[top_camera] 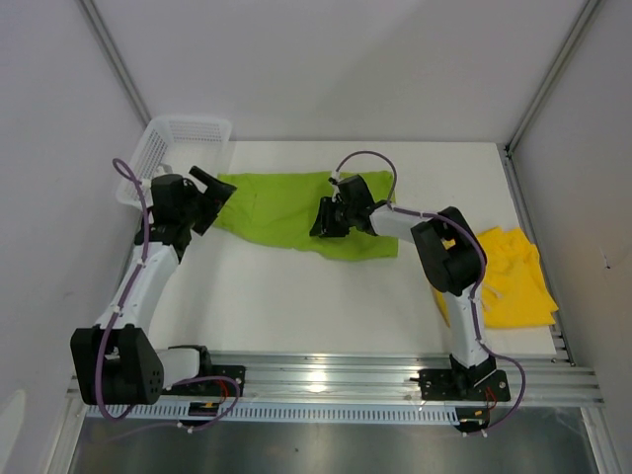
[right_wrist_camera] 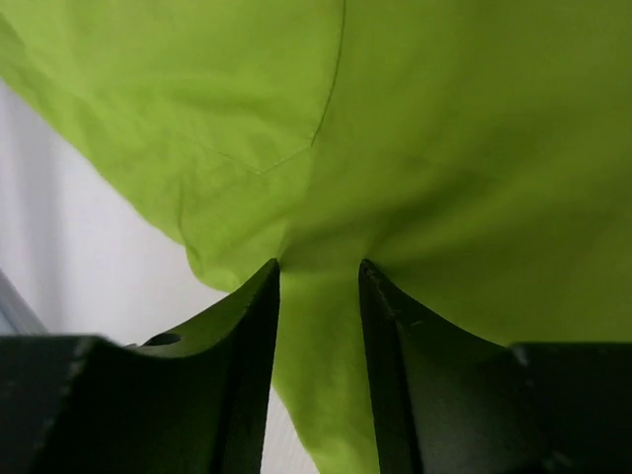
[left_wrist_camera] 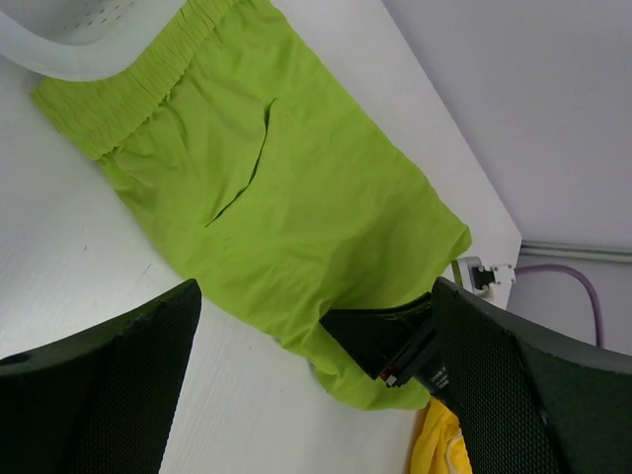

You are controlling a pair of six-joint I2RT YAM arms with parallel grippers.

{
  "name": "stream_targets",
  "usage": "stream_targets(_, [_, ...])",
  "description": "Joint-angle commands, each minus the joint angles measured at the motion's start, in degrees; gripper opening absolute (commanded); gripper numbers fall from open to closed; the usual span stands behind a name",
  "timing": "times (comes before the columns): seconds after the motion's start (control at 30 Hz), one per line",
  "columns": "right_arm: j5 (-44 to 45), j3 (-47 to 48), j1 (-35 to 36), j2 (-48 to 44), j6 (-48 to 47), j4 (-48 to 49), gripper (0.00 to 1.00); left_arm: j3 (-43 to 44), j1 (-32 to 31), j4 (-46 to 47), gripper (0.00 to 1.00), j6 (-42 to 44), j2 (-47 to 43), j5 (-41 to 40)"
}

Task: Fold and stack the shorts
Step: Fold the shorts

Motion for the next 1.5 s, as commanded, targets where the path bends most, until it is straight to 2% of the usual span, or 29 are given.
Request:
stream_targets(0.0, [-3.6,-0.6,-0.3,2.5,3.1,3.0,0.40,-1.6,-0.5,-0.3,0.99,2.3,-1.8,-1.8])
stream_targets(0.17, [-2.3,-10.6,0.3,-1.1,3.6,4.5,0.38,-1.4,-2.4,-0.9,0.99,3.0,-1.6,-1.8])
stream_targets(0.37, [2.3,-28.4,1.1,-13.8,2.9,0.3,0.38,-2.6,-3.6,-1.5,0.99,3.7,-3.2,-4.0])
stream_targets(0.43, [4.1,-32.4,0.1,-19.4,1.2,-2.2,0.38,-3.8,-4.0,-1.2,0.99,3.8,-4.1,-4.1])
stream_targets(0.53, [6.2,-33.2,-1.8,-24.8,-1.3,-5.4,0.42,-5.5,-5.2,-1.0,0.99,4.4,-5.0,-6.0])
stream_targets(0.73, [6.6,-23.8,-4.1,-26.9,-3.8,-11.6,0.48,-10.7,-7.2,1.6,0.99,5.1,-6.2,-4.5])
stream_targets(0.9, [5.6,-12.1,1.4,-23.5,-2.1,-13.2,0.49,-14.5,-7.2,3.0,0.99,5.8,-7.9,-2.6])
stream_targets(0.97, [3.6,-9.9,2.8,-21.0,0.1,-9.8,0.48,-16.2,-7.1,3.4,0.99,5.8,-8.6,-2.9])
stream_targets(1.0, [-0.4,-9.2,3.3,-20.0,1.3,-7.8,0.47,-16.4,-7.1,3.3,0.99,5.8,-9.6,-3.2])
stream_targets(1.07, [-5.3,-7.6,4.6,-17.9,4.2,1.0,0.43,-17.0,-6.3,3.2,0.99,5.3,-10.9,-3.4])
stream_targets(1.13, [-10.5,-5.6,6.0,-13.3,8.3,8.7,0.41,-17.5,-4.7,2.6,0.99,3.9,-13.6,-3.6])
stream_targets(1.2, [-14.7,-0.9,6.8,-7.3,11.9,12.3,0.40,-18.3,-4.1,1.7,0.99,1.6,-15.8,-5.4])
stream_targets(1.27, [-18.9,3.1,7.9,-3.5,15.5,20.2,0.40,-19.3,-4.0,0.4,0.99,-0.3,-19.7,-8.8])
stream_targets(1.33, [-21.0,4.8,8.4,2.0,22.6,30.1,0.40,-19.8,-4.0,-0.9,0.99,-1.6,-23.3,-10.2])
stream_targets(1.47, [-24.5,14.5,9.7,12.0,32.3,39.9,0.39,-19.5,-3.7,-3.9,0.99,-1.3,-26.8,-13.1])
